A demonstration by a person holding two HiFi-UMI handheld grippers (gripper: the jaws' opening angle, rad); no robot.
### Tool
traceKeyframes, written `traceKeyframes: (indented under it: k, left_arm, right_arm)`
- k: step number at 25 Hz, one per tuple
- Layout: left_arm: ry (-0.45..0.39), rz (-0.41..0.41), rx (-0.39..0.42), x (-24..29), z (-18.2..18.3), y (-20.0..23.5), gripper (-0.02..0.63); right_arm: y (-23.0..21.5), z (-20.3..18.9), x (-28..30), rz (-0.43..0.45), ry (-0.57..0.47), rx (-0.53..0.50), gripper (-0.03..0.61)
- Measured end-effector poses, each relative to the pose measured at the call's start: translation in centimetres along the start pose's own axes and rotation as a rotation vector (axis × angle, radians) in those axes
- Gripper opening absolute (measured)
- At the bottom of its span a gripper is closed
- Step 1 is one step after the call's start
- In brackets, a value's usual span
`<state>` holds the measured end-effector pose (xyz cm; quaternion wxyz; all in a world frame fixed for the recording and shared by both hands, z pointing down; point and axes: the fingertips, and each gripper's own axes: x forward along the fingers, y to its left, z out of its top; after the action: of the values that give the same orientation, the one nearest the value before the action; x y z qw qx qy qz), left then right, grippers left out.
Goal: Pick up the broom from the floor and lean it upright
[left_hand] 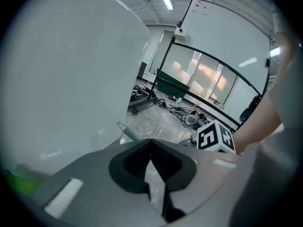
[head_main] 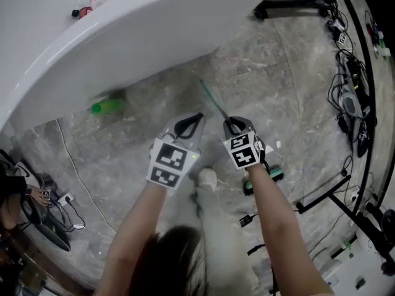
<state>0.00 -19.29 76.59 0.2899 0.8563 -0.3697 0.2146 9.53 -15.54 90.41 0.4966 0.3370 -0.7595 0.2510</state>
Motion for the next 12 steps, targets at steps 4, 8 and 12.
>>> traceKeyframes:
  k: [4,8,12]
  left_arm:
    - [-0.021,0.016,0.004,-2.3,2.7,-1.3,0.000]
    - [-0.040,0.033,0.014,-4.9,5.6,-2.5,0.000]
    - [-0.066,0.058,0.005,-7.7,8.5,-3.2,0.000]
  right_arm:
    - [0.0,2.3,-4.2,-0.016,-0.072,-0.012,0.072]
    - [0.2,5.1,-8.3,-0.021,-0.140,-0.025,0.072]
    - [0.8,8.6,-11.9,-0.013,-0.198,-0.042,0.072]
